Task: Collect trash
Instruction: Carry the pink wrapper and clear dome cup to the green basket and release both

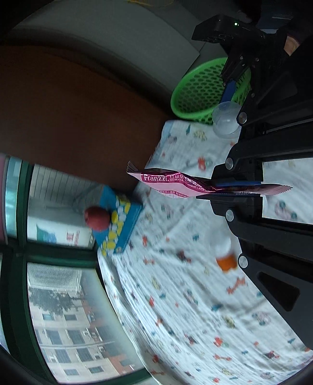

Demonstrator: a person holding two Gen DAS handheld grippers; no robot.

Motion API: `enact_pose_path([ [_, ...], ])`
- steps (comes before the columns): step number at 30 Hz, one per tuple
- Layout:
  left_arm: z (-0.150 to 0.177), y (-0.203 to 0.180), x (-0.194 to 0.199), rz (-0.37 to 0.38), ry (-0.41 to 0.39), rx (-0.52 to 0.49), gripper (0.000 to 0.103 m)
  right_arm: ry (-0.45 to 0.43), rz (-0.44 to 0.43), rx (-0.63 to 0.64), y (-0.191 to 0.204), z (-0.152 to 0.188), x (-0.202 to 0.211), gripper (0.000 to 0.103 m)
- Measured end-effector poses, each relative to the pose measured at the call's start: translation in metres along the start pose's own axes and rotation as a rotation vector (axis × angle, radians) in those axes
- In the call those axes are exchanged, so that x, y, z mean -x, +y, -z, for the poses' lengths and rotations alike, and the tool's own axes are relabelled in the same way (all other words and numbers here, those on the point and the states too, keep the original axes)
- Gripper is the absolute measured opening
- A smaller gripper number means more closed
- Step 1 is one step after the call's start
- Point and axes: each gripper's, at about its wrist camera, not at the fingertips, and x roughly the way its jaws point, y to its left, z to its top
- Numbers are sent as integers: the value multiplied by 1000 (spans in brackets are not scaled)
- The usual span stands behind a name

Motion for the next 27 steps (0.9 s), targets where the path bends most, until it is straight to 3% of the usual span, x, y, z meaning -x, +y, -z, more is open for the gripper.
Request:
enact_pose_path([
  [16,-9,-142,-67,174,79,-137,4,-44,194,-167,-127,34,65,56],
  [27,-3,-199,-94,227,125,-204,4,-26,255,-231,-165,55,79,57],
])
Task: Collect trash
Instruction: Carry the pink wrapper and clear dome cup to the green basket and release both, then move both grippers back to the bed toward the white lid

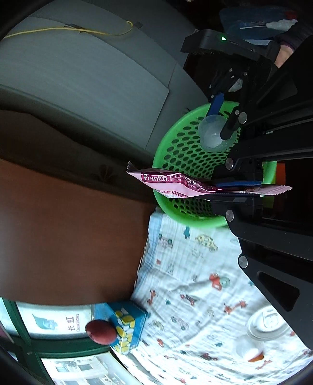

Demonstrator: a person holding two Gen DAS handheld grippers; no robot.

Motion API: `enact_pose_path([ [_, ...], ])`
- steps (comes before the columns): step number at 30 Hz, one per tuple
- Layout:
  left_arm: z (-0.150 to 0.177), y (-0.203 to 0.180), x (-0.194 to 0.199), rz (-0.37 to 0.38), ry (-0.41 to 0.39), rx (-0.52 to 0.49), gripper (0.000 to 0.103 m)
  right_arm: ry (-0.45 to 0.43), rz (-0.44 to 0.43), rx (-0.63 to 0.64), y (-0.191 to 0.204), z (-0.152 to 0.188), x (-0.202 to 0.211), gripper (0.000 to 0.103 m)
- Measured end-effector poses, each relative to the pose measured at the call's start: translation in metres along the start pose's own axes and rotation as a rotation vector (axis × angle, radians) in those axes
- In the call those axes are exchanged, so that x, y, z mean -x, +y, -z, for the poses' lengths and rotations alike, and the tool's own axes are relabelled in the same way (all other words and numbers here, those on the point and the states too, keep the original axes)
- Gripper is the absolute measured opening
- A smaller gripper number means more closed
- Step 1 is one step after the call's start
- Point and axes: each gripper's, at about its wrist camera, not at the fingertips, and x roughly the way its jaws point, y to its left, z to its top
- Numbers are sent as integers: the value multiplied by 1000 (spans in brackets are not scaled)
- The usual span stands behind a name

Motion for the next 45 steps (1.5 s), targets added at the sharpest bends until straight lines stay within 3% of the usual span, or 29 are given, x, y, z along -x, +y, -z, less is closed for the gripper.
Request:
enact_pose_path([
  [4,-2,-7,-8,12,6,-5,4,6,2,-21,-10,2,1,60],
  [6,-3,-10,-14,20,12,-2,4,3,4,-28,-14,2,2,67],
  [26,1,-35,-54,55,79,7,8,-29,5,-66,-34,10,22,72],
  [28,1,-35,-55,61,82,11,12,-32,2,-68,-34,11,22,72],
  [33,5,-37,-52,56,64,14,38,-36,-7,-74,-33,11,23,73],
  [41,10,-26,-36,21,34,28,46,-40,-20,-56,-22,11,28,75],
  [43,13,-21,-26,-7,9,26,56,-44,-28,-48,-17,10,29,76],
  [45,15,-16,-17,-29,-10,26,59,-48,-36,-37,-10,9,30,76],
])
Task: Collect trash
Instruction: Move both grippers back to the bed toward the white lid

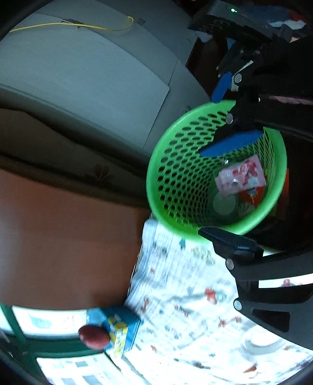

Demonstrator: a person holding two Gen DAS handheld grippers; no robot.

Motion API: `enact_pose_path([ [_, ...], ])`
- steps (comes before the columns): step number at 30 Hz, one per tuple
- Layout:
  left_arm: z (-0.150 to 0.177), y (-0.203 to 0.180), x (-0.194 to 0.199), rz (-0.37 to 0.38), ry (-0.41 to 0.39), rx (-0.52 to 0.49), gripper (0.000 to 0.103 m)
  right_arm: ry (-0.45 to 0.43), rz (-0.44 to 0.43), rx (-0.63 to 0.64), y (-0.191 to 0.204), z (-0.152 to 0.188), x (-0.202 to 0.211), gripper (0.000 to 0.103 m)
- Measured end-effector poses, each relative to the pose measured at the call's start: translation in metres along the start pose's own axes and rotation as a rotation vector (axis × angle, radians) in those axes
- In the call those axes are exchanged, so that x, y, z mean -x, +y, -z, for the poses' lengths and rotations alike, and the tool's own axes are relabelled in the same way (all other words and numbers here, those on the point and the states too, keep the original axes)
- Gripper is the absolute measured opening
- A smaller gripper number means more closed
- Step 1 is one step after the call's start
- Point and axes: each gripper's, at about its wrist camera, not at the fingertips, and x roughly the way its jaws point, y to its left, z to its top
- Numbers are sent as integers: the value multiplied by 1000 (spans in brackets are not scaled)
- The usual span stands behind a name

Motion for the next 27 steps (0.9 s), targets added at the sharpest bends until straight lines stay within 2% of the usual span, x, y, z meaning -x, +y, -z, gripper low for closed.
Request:
enact_pose_path([
  [4,6,19,21,-52,-39,18,66,-2,-17,20,13,-3,0,79],
  [8,11,42,40,-103,-69,42,81,-2,-34,44,30,-5,-3,81],
  [13,23,76,64,-120,-120,91,87,9,-64,79,54,-7,-10,83],
  [24,62,166,108,-336,-80,190,91,35,-152,171,118,-7,-31,86],
  [27,76,191,121,-355,-77,198,92,46,-179,197,138,-6,-37,86],
])
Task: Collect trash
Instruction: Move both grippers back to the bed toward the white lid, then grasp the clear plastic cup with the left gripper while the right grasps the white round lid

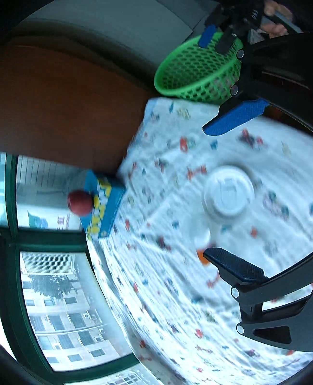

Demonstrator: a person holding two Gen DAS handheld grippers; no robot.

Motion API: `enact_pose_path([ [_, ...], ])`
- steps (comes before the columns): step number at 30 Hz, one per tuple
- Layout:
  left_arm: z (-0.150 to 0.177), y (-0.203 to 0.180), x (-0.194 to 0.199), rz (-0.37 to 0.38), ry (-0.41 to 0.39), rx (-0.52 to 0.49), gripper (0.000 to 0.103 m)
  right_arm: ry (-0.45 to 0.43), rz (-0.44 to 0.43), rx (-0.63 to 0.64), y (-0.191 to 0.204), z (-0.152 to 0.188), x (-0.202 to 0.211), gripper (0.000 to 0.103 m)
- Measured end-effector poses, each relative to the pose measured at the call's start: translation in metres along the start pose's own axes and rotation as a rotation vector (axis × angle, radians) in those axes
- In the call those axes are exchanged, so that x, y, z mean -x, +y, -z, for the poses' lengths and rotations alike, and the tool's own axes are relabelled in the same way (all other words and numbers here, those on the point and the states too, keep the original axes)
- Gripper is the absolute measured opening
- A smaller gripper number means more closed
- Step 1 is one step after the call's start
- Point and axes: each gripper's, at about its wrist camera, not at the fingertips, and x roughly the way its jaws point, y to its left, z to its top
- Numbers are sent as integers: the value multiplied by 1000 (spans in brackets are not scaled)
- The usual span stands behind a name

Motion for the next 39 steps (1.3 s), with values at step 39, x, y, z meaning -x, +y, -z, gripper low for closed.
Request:
enact_pose_path([
  [39,61,114,-82,210,129,-46,83,187,-88,130,106,-2,-98,86],
])
